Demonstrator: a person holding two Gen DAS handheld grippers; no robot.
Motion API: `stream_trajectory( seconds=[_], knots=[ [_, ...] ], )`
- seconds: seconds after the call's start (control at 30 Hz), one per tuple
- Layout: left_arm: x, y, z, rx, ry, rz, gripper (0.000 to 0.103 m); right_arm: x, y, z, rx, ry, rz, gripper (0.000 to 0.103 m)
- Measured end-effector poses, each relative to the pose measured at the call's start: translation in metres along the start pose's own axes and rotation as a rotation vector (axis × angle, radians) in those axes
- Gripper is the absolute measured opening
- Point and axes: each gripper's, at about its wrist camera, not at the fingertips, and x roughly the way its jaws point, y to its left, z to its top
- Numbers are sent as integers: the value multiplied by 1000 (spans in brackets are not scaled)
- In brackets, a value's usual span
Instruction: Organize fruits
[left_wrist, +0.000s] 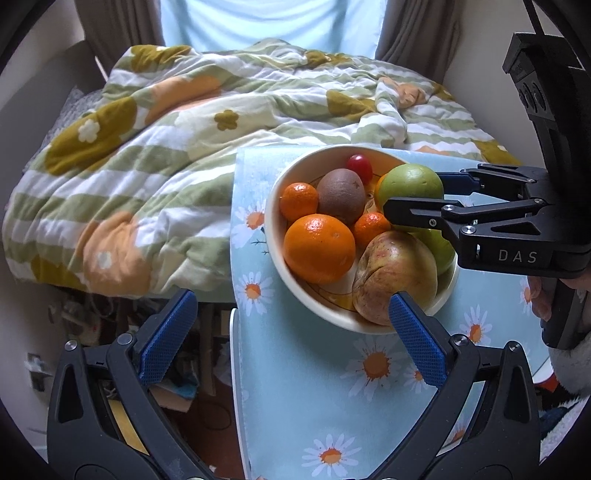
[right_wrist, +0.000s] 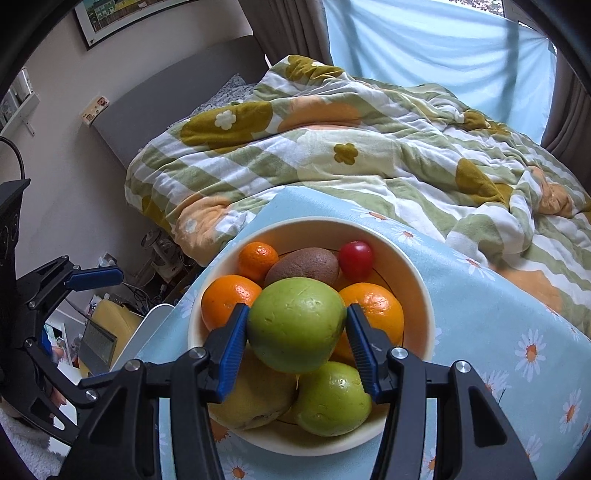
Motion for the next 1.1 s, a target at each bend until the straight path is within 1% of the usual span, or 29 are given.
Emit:
stream_trajectory(
  seconds=[0.03,0.07,0.1,0.13,0.17,0.5,0.8,0.97,1.1],
  knots=[
    [1,0,0,-3,1,-1,103,0,-1,0,0,-2,5,57],
    [1,0,0,-7,2,-3,103,0,-1,0,0,-7,17,62],
    [1,0,-1,-10,2,-5,103,-1,-1,0,2,-16,25,72],
    [1,0,-1,-11,1,-6,103,-2,-1,1,3,-24,30,79],
    [1,0,-1,-9,3,-6,103,-2,-1,2,2,-27,32,80],
    [3,4,-4,-13,6,-11,103,-2,-2,2,4,-44,3,80],
    [0,4,-4,2,-8,-24,103,-16,-4,0,25,-71,-34,80],
    [-14,-5,1,16,-25,-16,103,-35,-5,-4,45,-93,-51,80],
    [-36,-17,9,25,-57,-8,103,-67,-7,-5,49,-122,-77,80]
  ],
)
